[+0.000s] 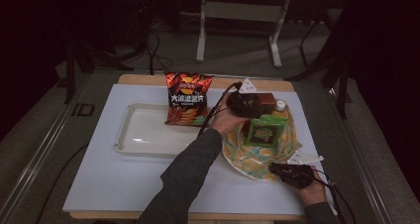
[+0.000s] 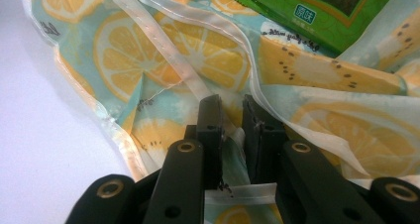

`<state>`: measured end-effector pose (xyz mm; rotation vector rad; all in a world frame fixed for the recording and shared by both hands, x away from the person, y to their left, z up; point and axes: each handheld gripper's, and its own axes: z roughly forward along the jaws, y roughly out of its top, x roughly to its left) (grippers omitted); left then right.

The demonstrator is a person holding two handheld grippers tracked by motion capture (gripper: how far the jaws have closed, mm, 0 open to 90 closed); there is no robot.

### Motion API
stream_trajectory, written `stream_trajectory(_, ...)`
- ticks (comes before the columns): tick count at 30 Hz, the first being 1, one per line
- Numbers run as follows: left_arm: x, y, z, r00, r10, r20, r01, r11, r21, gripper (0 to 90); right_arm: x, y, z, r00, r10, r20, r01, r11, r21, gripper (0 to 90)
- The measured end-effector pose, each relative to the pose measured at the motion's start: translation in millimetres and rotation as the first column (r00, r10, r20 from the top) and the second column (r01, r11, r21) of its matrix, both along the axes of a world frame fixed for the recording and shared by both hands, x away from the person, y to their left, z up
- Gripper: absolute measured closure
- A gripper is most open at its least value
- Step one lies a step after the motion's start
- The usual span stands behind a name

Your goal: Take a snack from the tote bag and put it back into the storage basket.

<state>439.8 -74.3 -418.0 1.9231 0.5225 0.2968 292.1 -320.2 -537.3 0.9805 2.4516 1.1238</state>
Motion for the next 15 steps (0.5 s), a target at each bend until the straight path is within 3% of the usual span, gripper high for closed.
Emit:
stream_trajectory(5, -0.8, -1.1, 0.4, 0.9990, -0.043, 0.011, 0.043, 0.9990, -0.004, 34.9, 0.0, 0.0, 0.0, 1.0000, -0.001, -0.001, 0.001, 1.000, 0.000, 78.5)
stream_trajectory(15, 1.5, -6.1, -2.1, 0.9989, -0.047, 0.008, 0.047, 0.9988, -0.014, 32.3, 0.1, -0.1, 0.0, 1.0000, 0.000, -0.002, 0.000, 1.000, 0.002, 78.0)
